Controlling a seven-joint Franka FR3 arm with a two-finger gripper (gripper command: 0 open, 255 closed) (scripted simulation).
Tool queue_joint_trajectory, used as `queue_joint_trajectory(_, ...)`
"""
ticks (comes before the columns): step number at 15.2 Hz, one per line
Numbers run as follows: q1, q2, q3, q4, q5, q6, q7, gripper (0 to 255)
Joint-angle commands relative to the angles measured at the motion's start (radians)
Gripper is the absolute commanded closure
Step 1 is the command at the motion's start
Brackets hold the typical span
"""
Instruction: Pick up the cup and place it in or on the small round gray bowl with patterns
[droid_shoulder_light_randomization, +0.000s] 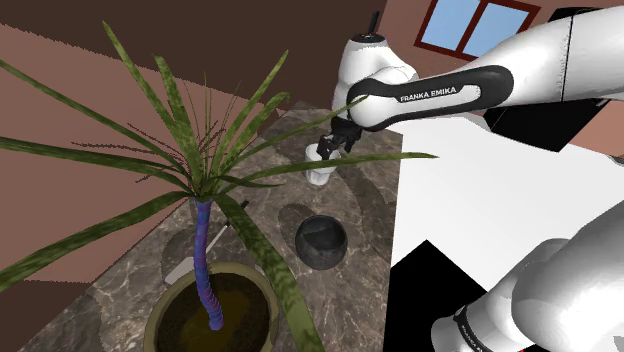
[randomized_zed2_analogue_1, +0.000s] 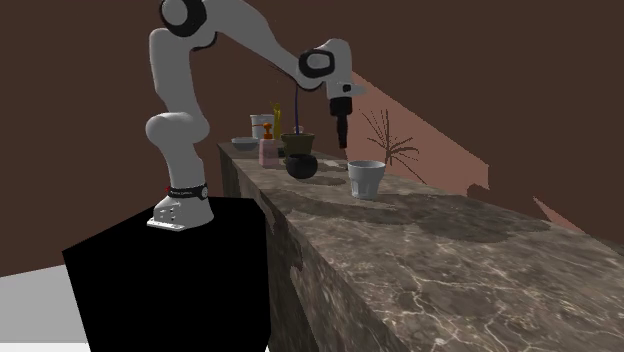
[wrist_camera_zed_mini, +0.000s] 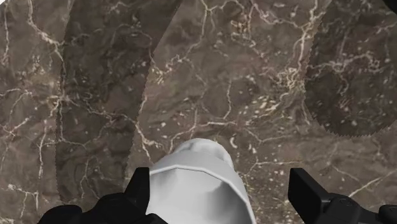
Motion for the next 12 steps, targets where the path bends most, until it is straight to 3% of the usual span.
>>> queue_joint_trajectory(1,0.008,0.085,0.01,0.063,-0.025,0.019,0.029,0)
queue_joint_trajectory(5,0.029,0.241,0.018,0.202,-0.072,0.03,0.072,0)
queue_joint_trajectory(12,0.026,0.289,0.008,0.182,-0.09,0.097,0.083,0)
